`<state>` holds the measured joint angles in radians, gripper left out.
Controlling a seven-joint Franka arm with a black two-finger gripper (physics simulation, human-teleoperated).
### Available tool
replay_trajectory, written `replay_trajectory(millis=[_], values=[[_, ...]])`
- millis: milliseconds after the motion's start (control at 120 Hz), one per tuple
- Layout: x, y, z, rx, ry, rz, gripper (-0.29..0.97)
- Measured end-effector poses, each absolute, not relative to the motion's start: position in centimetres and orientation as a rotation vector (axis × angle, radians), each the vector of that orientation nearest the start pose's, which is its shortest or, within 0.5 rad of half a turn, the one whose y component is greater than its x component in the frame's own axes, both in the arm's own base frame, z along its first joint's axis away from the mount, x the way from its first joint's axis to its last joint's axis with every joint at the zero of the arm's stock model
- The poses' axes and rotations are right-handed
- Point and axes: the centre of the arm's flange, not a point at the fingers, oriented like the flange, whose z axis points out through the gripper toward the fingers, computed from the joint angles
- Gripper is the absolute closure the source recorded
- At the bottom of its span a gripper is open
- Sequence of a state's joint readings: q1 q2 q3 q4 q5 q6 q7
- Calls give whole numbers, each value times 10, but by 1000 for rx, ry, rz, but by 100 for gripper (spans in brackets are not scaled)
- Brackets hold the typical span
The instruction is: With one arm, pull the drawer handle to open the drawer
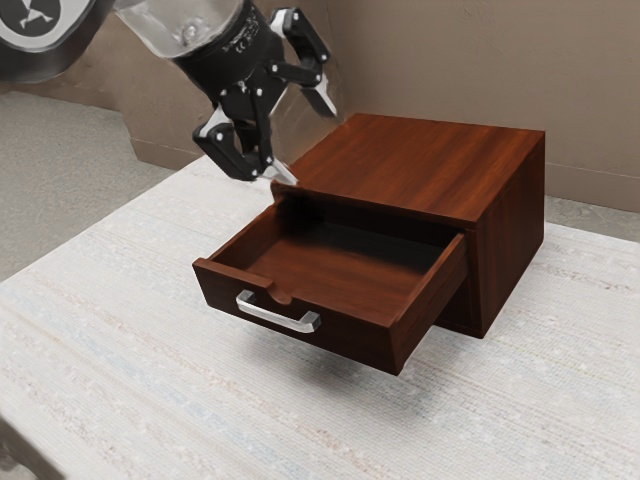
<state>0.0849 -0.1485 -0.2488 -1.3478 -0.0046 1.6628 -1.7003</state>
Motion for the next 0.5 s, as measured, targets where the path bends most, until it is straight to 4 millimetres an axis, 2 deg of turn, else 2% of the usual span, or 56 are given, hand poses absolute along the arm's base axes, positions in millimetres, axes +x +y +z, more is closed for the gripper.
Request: replay_trajectory(millis=[67, 150, 250, 333, 400, 500], values=[[483, -66, 818, -2536, -2241, -563, 8], [491, -39, 808, -2628, -1998, -559, 6], [504, -31, 789, -2755, -1684, -508, 5], [519, -30, 762, -2837, -1444, -416, 4], [536, -20, 738, -2883, -1301, -337, 4], [547, -1, 720, -2942, -1134, -269, 3]])
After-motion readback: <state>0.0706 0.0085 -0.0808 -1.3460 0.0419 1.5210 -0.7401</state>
